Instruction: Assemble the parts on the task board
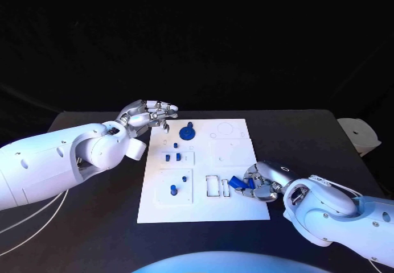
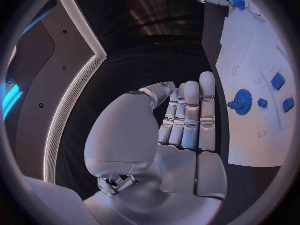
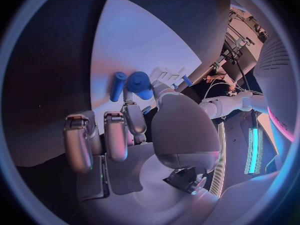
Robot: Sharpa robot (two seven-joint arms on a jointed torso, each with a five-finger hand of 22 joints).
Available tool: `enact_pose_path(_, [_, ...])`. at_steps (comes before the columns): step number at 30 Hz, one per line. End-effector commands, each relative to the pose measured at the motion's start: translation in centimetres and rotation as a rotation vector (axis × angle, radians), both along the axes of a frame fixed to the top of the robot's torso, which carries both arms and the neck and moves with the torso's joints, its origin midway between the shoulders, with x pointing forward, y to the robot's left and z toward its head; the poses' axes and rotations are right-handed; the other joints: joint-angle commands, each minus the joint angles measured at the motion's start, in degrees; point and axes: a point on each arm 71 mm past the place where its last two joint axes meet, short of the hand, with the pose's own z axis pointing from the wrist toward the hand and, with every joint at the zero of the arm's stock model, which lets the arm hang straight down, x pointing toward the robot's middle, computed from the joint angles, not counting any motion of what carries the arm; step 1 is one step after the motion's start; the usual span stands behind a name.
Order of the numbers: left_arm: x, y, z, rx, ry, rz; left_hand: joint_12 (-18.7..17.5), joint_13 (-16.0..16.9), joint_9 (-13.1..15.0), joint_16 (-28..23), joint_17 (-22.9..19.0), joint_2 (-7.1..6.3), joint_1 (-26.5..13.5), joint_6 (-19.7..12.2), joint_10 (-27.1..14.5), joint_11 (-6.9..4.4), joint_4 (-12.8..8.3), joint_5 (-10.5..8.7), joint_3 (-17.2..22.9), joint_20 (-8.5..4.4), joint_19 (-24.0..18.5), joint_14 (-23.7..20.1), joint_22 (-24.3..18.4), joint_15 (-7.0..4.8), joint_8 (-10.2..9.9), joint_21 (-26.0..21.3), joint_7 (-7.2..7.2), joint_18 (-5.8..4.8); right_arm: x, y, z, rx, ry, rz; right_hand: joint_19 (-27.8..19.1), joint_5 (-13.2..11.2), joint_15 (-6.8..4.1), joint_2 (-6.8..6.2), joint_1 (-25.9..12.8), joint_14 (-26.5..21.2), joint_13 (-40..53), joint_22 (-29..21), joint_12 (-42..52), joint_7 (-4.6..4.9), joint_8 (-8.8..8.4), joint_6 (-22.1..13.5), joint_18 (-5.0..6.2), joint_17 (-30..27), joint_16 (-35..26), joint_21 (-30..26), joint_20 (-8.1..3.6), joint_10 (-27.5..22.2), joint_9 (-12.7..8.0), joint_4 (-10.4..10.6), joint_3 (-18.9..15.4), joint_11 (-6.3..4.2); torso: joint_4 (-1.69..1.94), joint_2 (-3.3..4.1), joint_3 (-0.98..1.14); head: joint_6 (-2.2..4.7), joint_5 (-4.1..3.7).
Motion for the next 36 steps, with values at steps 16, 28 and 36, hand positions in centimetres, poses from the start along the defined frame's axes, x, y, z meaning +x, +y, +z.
enact_pose_path(16, [-0.1, -0.2, 0.2, -0.011, -0.014, -0.009, 0.4, 0.1, 0.1, 0.3, -0.1, 0.41, -0.2, -0.5, -0.4, -0.03, 0.0, 0.21, 0.3, 0.35, 0.1, -0.4, -0.1, 0.11, 0.3, -0.3, -0.05, 0.40, 0.1, 0.7, -0.4, -0.014, -0.022, -0.021, 6.0, 1.3, -0.77, 2.45, 7.4, 4.5, 2.6, 15.1, 1.6, -0.51, 0.64, 0.7, -0.38, 7.9, 0.5, 0.2, -0.45, 1.3, 1.0, -1.0, 0.7, -0.27, 0.05, -0.03, -0.05, 0.15, 0.31])
enact_pose_path(28, [0.0, -0.2, 0.2, -0.010, -0.015, -0.008, 0.5, 0.1, 0.1, 0.4, -0.1, 0.43, -0.3, -0.5, -0.5, -0.03, 0.0, 0.22, 0.3, 0.34, 0.1, -0.4, -0.1, 0.10, 0.4, -0.3, -0.05, 0.40, -0.6, 1.0, 2.6, 0.171, -0.128, -0.079, 6.0, 3.8, -1.62, 2.55, 12.7, 4.7, 4.9, 15.1, 4.0, -1.61, 1.67, 2.4, -0.38, 8.5, 0.8, 0.2, -1.24, 3.0, 1.6, -2.0, 6.9, -1.26, 0.04, -0.06, 0.03, 0.23, 0.19])
enact_pose_path(36, [0.0, -0.3, 0.2, -0.011, -0.014, -0.010, 0.5, 0.1, 0.1, 0.4, -0.1, 0.49, -0.3, -0.4, -0.5, -0.05, 0.0, 0.23, 0.4, 0.33, 0.1, -0.4, -0.1, 0.09, 0.4, -0.3, -0.09, 0.41, -0.7, 2.0, 2.8, 0.219, -0.050, -0.078, 6.0, 4.7, -1.65, 1.39, 11.2, 4.7, 5.2, 15.1, 4.2, -1.58, 1.82, 2.6, -0.38, 8.7, 0.9, 0.2, -1.34, 3.3, 1.9, -1.0, 8.1, -1.27, 0.05, 0.03, -0.06, 0.16, 0.19])
